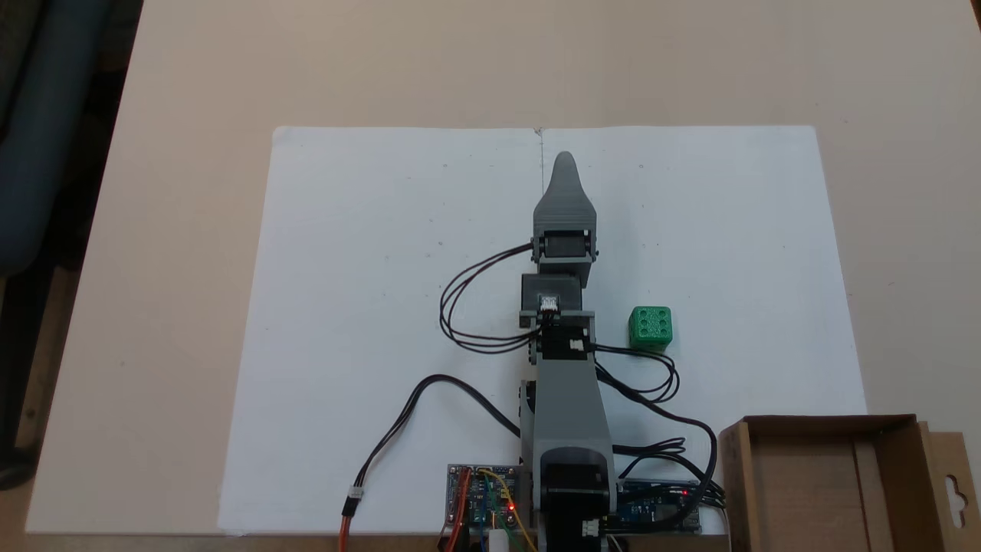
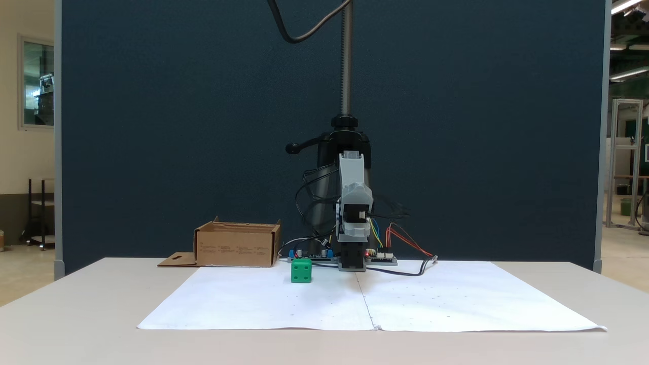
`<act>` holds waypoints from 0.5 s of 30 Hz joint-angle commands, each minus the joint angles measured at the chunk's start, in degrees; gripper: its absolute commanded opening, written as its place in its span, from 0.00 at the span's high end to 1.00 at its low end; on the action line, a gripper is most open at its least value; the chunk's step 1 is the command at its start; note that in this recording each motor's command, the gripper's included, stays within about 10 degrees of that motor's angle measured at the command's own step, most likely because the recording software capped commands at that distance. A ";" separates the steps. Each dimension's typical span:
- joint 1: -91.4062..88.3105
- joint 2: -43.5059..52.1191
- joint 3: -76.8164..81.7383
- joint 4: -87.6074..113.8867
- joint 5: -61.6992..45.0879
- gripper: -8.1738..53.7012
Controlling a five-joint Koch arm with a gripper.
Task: Grasp a green dice and put it in the bin.
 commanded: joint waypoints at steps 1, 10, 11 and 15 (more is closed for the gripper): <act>-0.09 6.42 -5.36 9.12 -2.64 0.17; 0.18 6.59 -25.75 44.10 -2.64 0.16; 0.18 6.59 -29.00 47.79 -2.64 0.16; -0.09 6.50 -42.10 63.26 -2.20 0.15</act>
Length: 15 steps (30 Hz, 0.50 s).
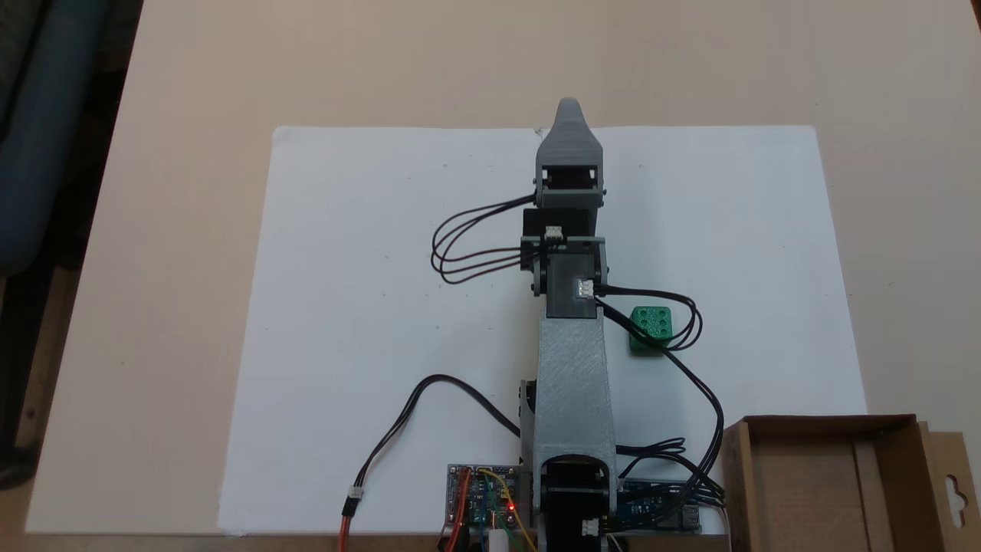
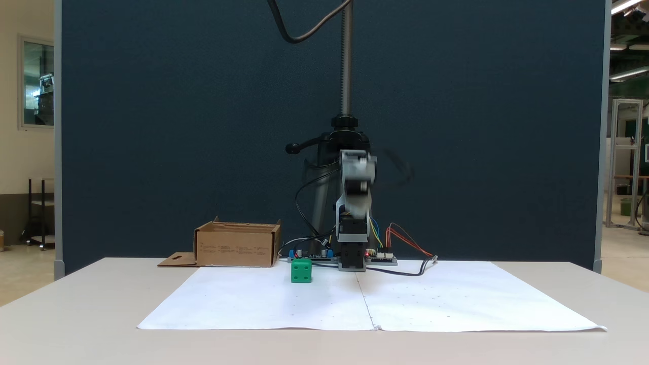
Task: Grasp a green dice and put it in the bin.
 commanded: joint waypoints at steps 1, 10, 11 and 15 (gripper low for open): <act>0.18 6.50 -5.80 9.12 -2.20 0.15; -0.70 6.24 -19.51 39.18 -2.20 0.16; -0.70 6.15 -19.51 42.43 -2.29 0.16; -0.70 6.15 -19.51 55.09 -5.45 0.16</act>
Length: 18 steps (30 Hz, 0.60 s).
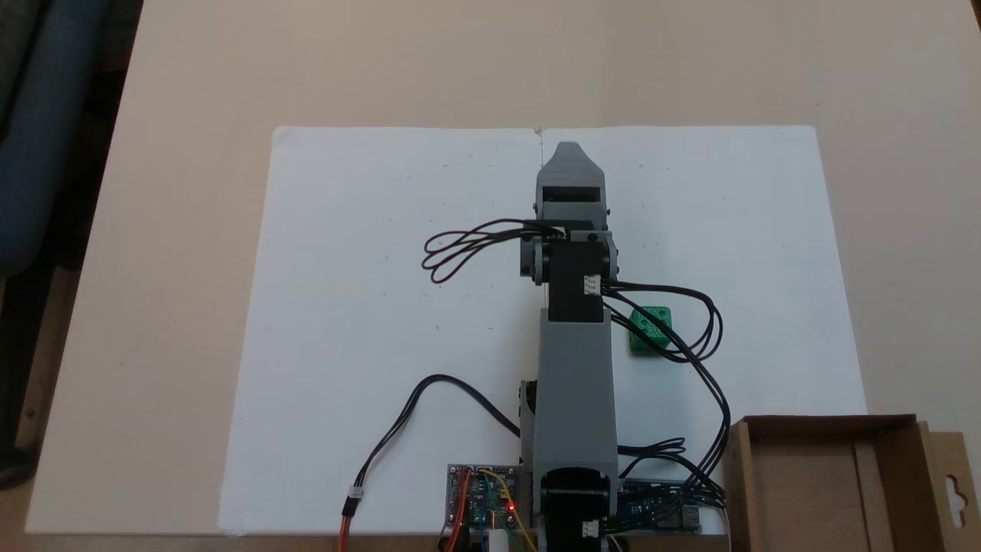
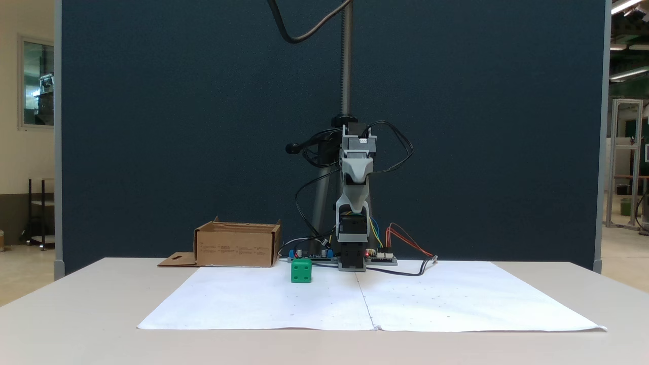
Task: Grasp a green dice and put it in the bin.
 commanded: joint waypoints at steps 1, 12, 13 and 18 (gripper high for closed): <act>-0.70 6.06 -2.55 9.12 -6.50 0.16; 10.55 1.58 -2.02 20.74 -19.16 0.16; 11.16 0.88 -2.02 20.21 -19.78 0.16; 14.24 -4.75 -2.11 17.84 -22.41 0.16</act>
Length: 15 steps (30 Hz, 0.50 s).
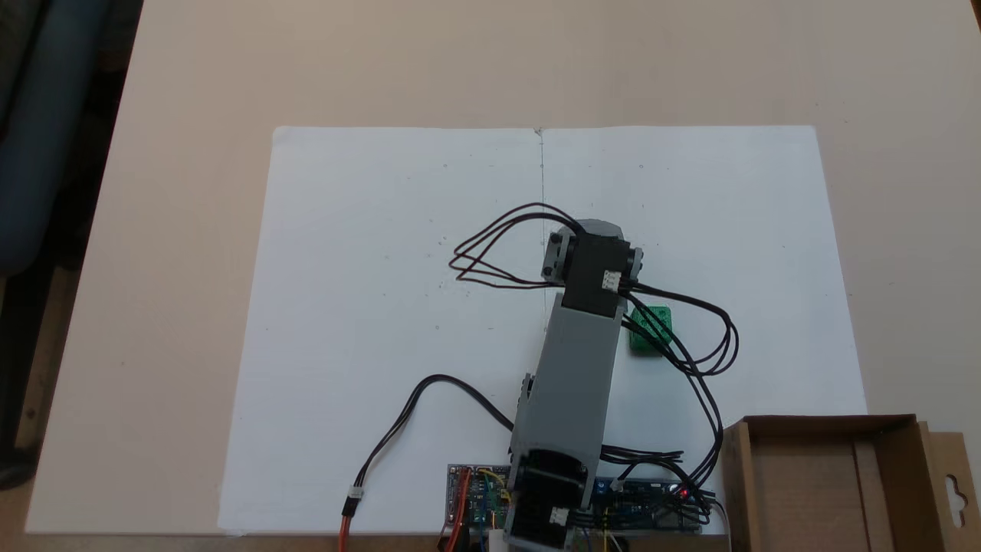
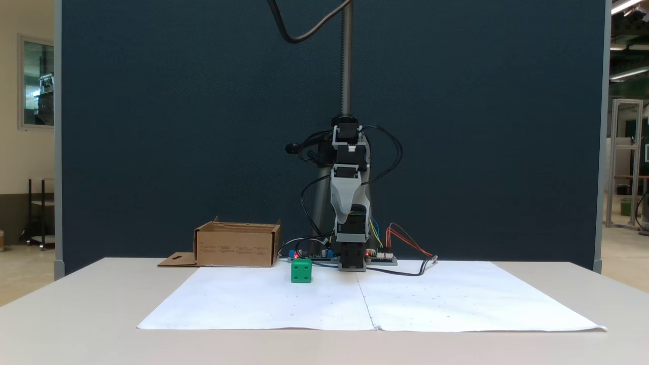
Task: Grasp a green dice and put it in the bin.
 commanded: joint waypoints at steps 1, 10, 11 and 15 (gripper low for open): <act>1.41 -1.67 -2.11 -0.97 -5.63 0.16; 8.26 -8.88 -2.81 -6.86 -11.25 0.16; 9.05 -8.96 -2.90 -6.86 -12.04 0.16; 12.04 -8.88 -2.90 -6.68 -15.38 0.16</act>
